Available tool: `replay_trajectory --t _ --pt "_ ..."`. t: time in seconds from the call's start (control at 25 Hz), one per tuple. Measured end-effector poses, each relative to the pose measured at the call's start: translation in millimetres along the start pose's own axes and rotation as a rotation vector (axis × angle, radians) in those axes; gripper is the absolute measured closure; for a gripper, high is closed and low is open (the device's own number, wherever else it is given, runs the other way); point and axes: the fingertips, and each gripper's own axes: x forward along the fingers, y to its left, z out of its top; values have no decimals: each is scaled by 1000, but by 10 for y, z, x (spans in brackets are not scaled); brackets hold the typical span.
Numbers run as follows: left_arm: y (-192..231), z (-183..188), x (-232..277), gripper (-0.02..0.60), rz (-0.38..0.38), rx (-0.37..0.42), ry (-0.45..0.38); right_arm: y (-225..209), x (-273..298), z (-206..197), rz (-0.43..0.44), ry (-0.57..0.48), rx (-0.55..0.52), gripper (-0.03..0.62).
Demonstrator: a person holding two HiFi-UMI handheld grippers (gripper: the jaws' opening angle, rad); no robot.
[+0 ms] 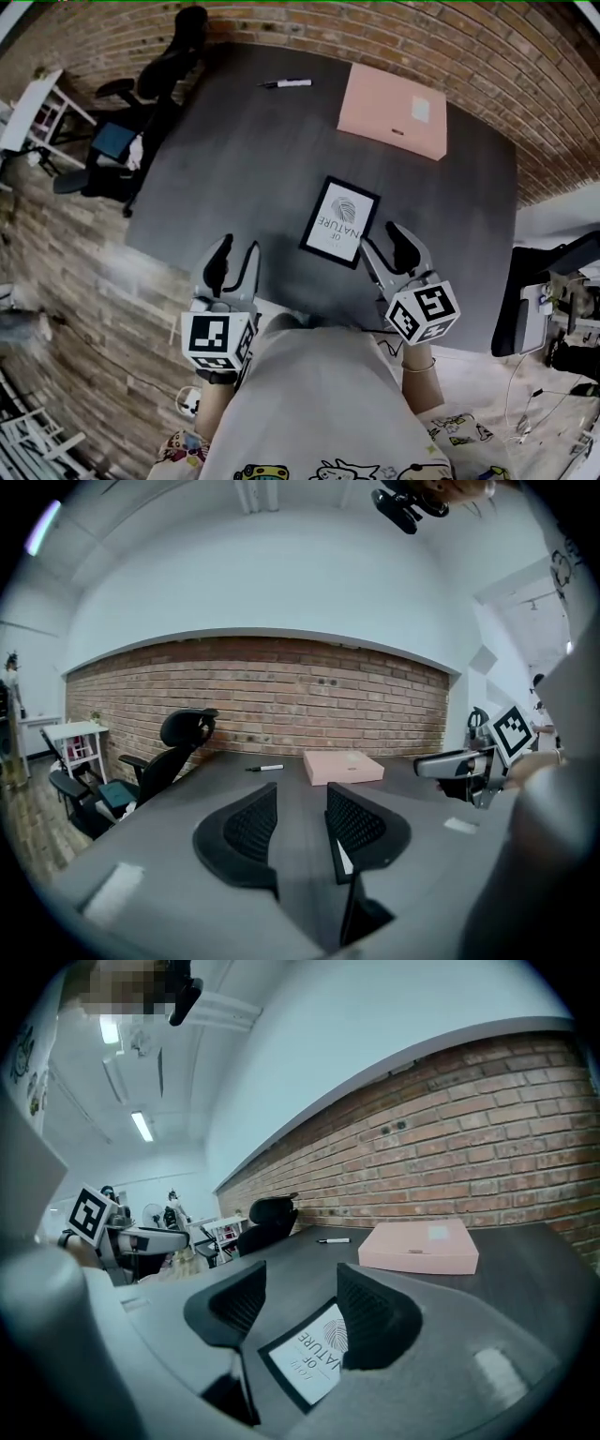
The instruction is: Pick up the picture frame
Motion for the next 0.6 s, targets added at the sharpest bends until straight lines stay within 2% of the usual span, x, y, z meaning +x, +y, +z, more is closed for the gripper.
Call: replay_trajectory --t 0.36,0.6 --pt "-360 218 766 407 -196 68 29 -371 -140 107 -132 -63 90 361" --pt "-587 240 1097 408 -313 96 74 -533 -225 99 -216 -74 138 361"
